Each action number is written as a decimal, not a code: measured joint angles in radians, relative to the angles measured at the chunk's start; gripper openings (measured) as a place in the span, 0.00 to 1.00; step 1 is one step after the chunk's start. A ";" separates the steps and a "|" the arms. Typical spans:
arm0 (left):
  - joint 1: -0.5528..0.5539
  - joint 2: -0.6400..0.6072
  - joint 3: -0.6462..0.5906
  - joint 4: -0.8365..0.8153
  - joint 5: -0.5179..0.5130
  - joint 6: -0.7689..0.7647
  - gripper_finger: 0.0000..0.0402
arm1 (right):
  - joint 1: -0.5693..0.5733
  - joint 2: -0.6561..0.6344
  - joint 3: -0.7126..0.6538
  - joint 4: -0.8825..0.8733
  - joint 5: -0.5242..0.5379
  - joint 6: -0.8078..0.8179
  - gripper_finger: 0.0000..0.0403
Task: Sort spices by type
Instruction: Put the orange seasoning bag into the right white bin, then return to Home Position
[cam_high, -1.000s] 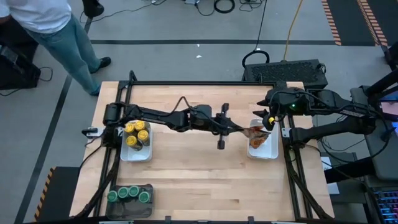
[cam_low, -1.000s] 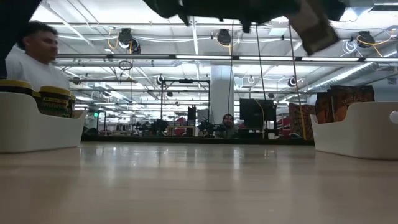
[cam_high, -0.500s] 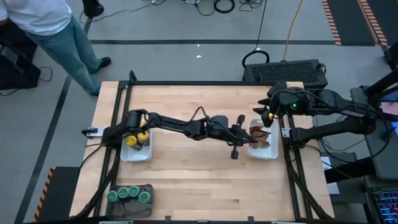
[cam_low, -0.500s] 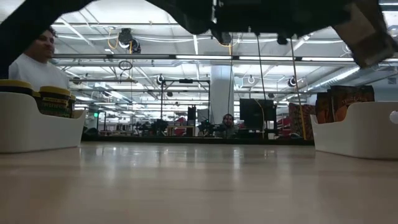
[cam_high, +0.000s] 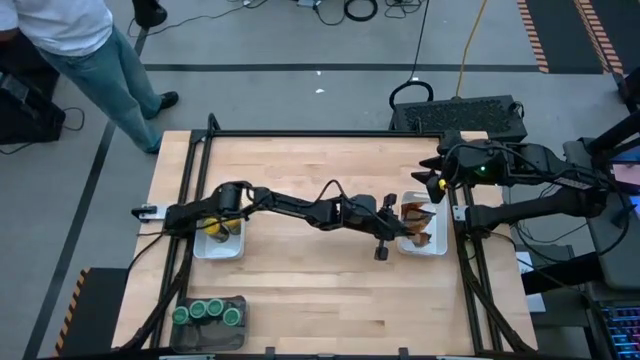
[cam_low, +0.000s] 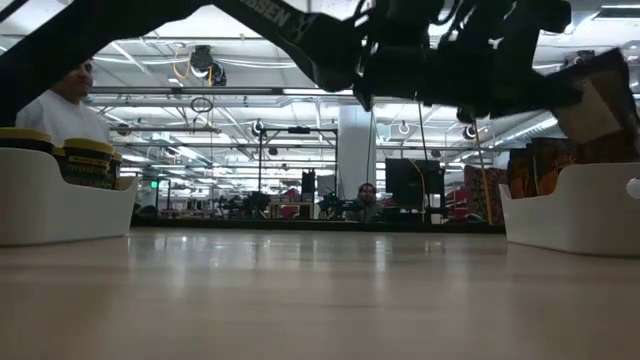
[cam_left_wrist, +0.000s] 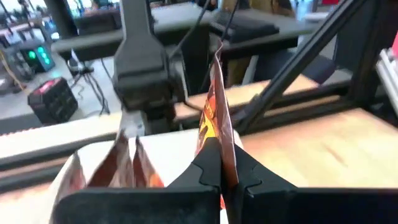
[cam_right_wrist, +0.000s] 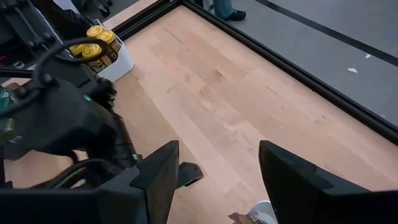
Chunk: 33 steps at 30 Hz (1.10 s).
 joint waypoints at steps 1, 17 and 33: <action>0.002 0.007 0.000 -0.009 -0.001 0.000 0.00 | 0.000 -0.001 0.000 0.000 0.000 0.000 0.50; 0.004 0.034 -0.002 -0.113 -0.032 -0.001 0.00 | 0.000 -0.001 0.000 0.000 0.000 -0.004 0.50; 0.000 0.034 -0.001 -0.096 -0.032 -0.002 0.31 | 0.000 -0.001 0.000 0.000 0.001 -0.007 0.50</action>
